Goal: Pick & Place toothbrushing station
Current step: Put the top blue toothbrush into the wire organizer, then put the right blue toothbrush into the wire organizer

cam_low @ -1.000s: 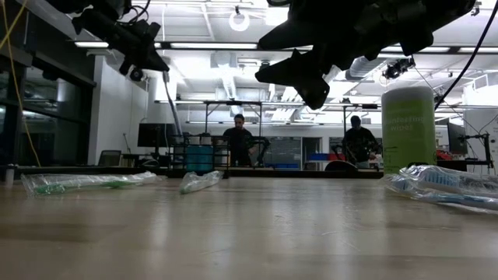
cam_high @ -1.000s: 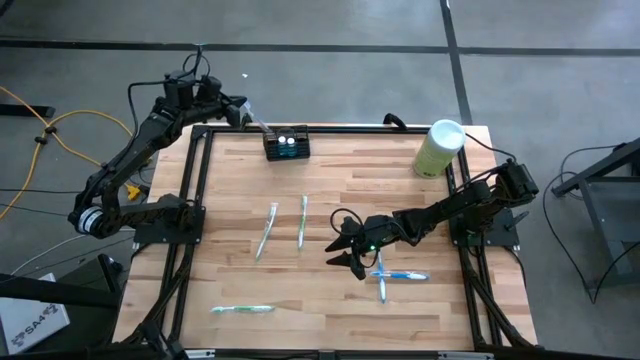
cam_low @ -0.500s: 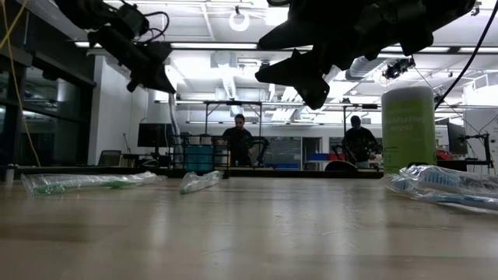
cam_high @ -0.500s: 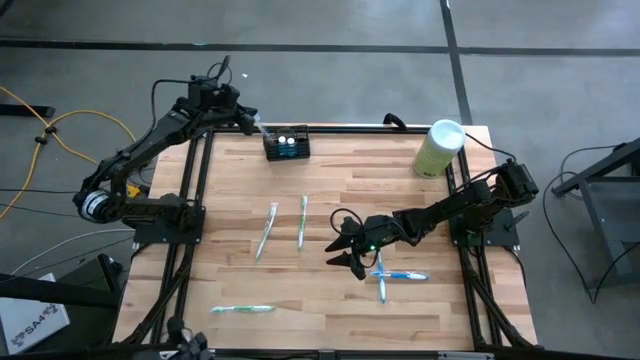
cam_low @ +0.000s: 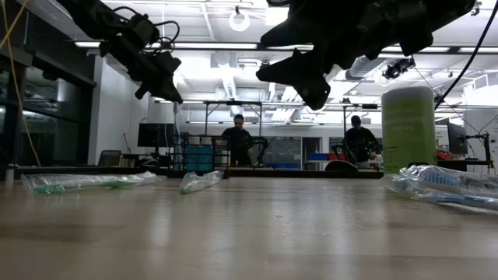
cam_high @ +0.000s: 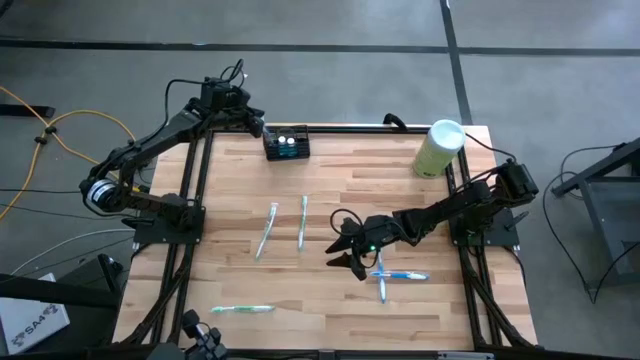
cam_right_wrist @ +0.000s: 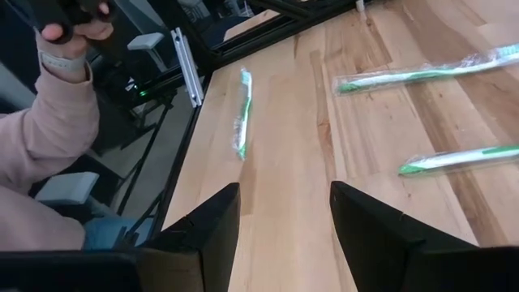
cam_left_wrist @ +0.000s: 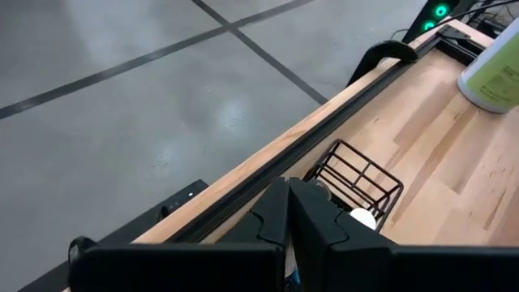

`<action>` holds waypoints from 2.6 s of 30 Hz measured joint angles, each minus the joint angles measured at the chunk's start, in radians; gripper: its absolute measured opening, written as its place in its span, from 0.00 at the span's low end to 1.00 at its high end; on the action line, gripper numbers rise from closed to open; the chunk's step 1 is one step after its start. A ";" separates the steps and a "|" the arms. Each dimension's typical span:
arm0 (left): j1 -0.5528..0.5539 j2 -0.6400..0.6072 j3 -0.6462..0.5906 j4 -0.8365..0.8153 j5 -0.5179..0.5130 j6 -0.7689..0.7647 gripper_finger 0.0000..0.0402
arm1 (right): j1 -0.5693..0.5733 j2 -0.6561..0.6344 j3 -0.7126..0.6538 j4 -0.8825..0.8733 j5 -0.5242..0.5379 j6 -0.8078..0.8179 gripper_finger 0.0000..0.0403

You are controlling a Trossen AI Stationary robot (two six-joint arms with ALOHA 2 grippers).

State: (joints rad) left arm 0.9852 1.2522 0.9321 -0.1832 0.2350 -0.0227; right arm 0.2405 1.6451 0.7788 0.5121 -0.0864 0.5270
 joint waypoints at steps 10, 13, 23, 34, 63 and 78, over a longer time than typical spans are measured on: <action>0.000 0.000 0.000 0.061 0.055 -0.002 0.14 | 0.000 0.000 0.000 0.000 0.000 0.000 0.46; 0.000 0.000 0.000 0.061 0.056 -0.002 0.17 | 0.000 0.000 0.000 0.000 0.000 0.000 0.46; 0.000 -0.083 0.000 0.078 0.096 -0.001 0.19 | 0.000 0.000 0.000 0.000 0.001 0.000 0.46; -0.205 -0.284 0.000 -0.025 0.130 -0.018 0.19 | -0.001 0.000 0.000 -0.006 0.054 0.000 0.46; -0.900 -0.258 0.000 -0.051 -0.292 -0.007 0.19 | -0.074 -0.163 0.000 -0.584 -0.330 0.027 0.46; -0.926 -0.178 -0.001 -0.047 -0.297 -0.023 0.19 | 0.089 -0.378 0.001 -1.069 0.014 0.090 0.40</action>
State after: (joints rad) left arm 0.0593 1.0745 0.9314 -0.2298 -0.0621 -0.0460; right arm 0.3293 1.2674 0.7799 -0.5566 -0.0721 0.6168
